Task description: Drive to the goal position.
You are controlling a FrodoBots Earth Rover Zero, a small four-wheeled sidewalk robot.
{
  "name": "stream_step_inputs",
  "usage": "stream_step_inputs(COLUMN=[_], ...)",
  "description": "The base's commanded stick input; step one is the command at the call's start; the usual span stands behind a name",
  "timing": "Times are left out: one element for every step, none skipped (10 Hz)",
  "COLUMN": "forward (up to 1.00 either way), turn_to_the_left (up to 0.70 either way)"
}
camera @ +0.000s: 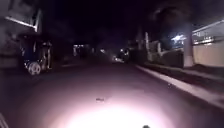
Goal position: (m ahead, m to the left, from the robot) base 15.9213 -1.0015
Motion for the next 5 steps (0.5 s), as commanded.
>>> stream_step_inputs(forward=[0.70,0.70,0.70,0.70,0.70], turn_to_the_left=[0.00,0.00,0.00,0.00,0.00])
